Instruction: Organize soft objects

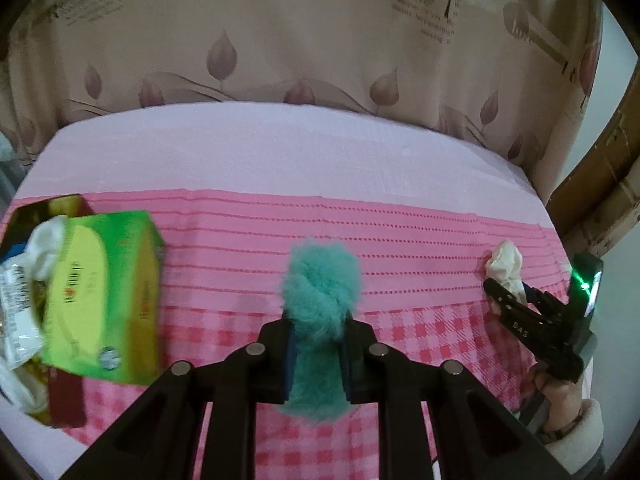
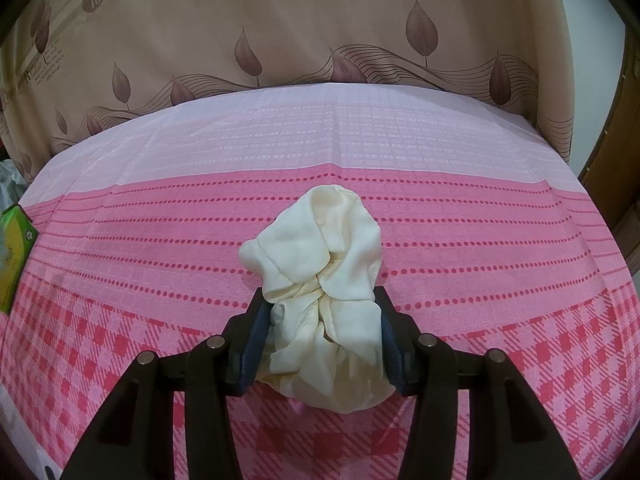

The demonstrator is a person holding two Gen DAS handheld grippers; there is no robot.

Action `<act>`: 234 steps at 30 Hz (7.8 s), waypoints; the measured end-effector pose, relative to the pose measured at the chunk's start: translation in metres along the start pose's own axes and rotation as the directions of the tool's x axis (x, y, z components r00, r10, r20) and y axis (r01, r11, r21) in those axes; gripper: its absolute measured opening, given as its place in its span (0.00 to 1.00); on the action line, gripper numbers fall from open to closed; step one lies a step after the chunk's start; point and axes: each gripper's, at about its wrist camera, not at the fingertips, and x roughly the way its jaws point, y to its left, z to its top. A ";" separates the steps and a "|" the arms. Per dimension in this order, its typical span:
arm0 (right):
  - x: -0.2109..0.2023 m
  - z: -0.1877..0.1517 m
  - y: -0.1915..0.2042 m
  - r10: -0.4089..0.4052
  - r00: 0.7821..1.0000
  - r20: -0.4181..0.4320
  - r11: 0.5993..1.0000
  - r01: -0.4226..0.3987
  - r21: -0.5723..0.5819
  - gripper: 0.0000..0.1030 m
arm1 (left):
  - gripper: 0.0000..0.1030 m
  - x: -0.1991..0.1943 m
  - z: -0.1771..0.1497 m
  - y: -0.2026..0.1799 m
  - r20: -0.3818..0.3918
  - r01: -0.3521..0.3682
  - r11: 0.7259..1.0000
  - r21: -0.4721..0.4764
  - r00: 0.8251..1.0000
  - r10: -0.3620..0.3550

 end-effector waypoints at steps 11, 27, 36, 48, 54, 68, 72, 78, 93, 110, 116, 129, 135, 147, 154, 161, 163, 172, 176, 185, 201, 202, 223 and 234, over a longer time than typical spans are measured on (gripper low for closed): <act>0.000 0.000 0.000 0.000 1.000 0.000 1.000 0.000 0.000 0.47 | 0.17 -0.060 -0.001 0.047 0.066 -0.084 0.996 -0.027 0.994 0.085; 0.000 0.000 0.000 0.000 1.000 0.001 1.000 0.000 0.000 0.47 | 0.17 -0.093 0.006 0.128 0.090 -0.232 0.965 -0.121 0.966 0.243; 0.000 0.000 0.000 0.001 1.000 0.001 1.000 -0.001 0.000 0.47 | 0.17 -0.088 0.007 0.175 0.059 -0.281 0.940 -0.195 0.953 0.297; 0.000 0.000 0.000 -0.003 1.000 0.000 1.000 0.003 -0.008 0.49 | 0.17 -0.075 0.006 0.223 0.006 -0.334 0.906 -0.261 0.938 0.347; 0.001 0.000 0.000 -0.003 1.000 0.000 1.000 0.003 -0.008 0.48 | 0.17 -0.064 0.008 0.242 -0.020 -0.350 0.893 -0.281 0.933 0.359; 0.001 0.001 0.000 -0.003 1.000 0.000 1.000 0.003 -0.009 0.48 | 0.24 -0.036 0.011 0.276 -0.056 -0.349 0.882 -0.318 0.935 0.350; 0.001 0.001 -0.001 -0.004 1.000 0.000 1.000 0.004 -0.010 0.48 | 0.37 -0.036 0.010 0.278 -0.061 -0.355 0.879 -0.318 0.933 0.355; 0.001 0.001 0.000 -0.005 1.000 0.001 1.000 0.005 -0.010 0.49 | 0.44 -0.045 0.008 0.282 -0.064 -0.339 0.878 -0.338 0.939 0.338; 0.002 0.001 0.003 0.002 1.000 -0.003 1.000 -0.002 -0.024 0.59 | 0.44 -0.100 -0.023 0.255 0.023 -0.346 0.881 -0.324 0.927 0.373; 0.000 0.000 -0.009 0.086 0.996 0.022 0.994 -0.087 0.068 0.60 | 0.44 -0.130 -0.108 0.233 0.098 -0.477 0.845 -0.242 0.854 0.511; 0.000 0.000 -0.007 0.047 0.999 0.019 0.995 -0.049 0.088 0.50 | 0.44 -0.128 -0.114 0.239 0.112 -0.491 0.838 -0.238 0.843 0.526; 0.001 0.003 0.012 -0.094 0.996 0.003 0.994 0.094 0.052 0.21 | 0.44 -0.123 -0.116 0.259 0.086 -0.437 0.850 -0.295 0.874 0.479; -0.002 0.001 0.018 -0.084 0.996 0.007 0.995 0.084 0.061 0.19 | 0.44 -0.125 -0.116 0.257 0.091 -0.452 0.842 -0.293 0.864 0.496; -0.017 -0.010 0.067 0.024 1.000 0.005 1.000 -0.024 -0.006 0.18 | 0.45 -0.116 -0.118 0.253 0.079 -0.501 0.817 -0.286 0.837 0.541; -0.034 -0.008 0.109 0.094 0.996 0.012 0.993 -0.093 -0.074 0.18 | 0.45 -0.113 -0.120 0.259 0.053 -0.511 0.803 -0.305 0.833 0.550; -0.052 -0.003 0.163 0.176 0.984 0.017 0.972 -0.171 -0.162 0.18 | 0.45 -0.121 -0.121 0.259 0.077 -0.501 0.802 -0.325 0.831 0.550; -0.058 0.000 0.181 0.208 0.978 0.018 0.961 -0.201 -0.187 0.18 | 0.45 -0.123 -0.121 0.259 0.079 -0.503 0.800 -0.327 0.829 0.554; -0.087 0.012 0.290 0.374 0.927 -0.005 0.869 -0.352 -0.348 0.18 | 0.45 -0.129 -0.119 0.267 0.076 -0.498 0.781 -0.377 0.823 0.562; -0.097 0.014 0.343 0.436 0.899 -0.032 0.813 -0.409 -0.415 0.18 | 0.45 -0.131 -0.121 0.275 0.064 -0.491 0.768 -0.411 0.825 0.561; -0.082 0.030 0.443 0.493 0.864 -0.104 0.739 -0.479 -0.474 0.18 | 0.45 -0.138 -0.124 0.283 0.066 -0.503 0.736 -0.453 0.805 0.590; -0.018 0.045 0.492 0.382 0.911 -0.156 0.780 -0.409 -0.473 0.47 | 0.51 -0.139 -0.120 0.276 0.112 -0.515 0.750 -0.414 0.789 0.604; -0.019 0.045 0.492 0.384 0.910 -0.155 0.778 -0.410 -0.475 0.49 | 0.51 -0.139 -0.119 0.276 0.114 -0.516 0.751 -0.413 0.789 0.604; -0.104 -0.004 0.444 0.452 0.891 -0.049 0.773 -0.418 -0.477 0.83 | 0.52 -0.144 -0.118 0.257 0.166 -0.510 0.774 -0.375 0.784 0.598; -0.129 -0.041 0.426 0.452 0.892 -0.026 0.765 -0.403 -0.503 0.91 | 0.52 -0.142 -0.118 0.246 0.182 -0.496 0.799 -0.339 0.799 0.573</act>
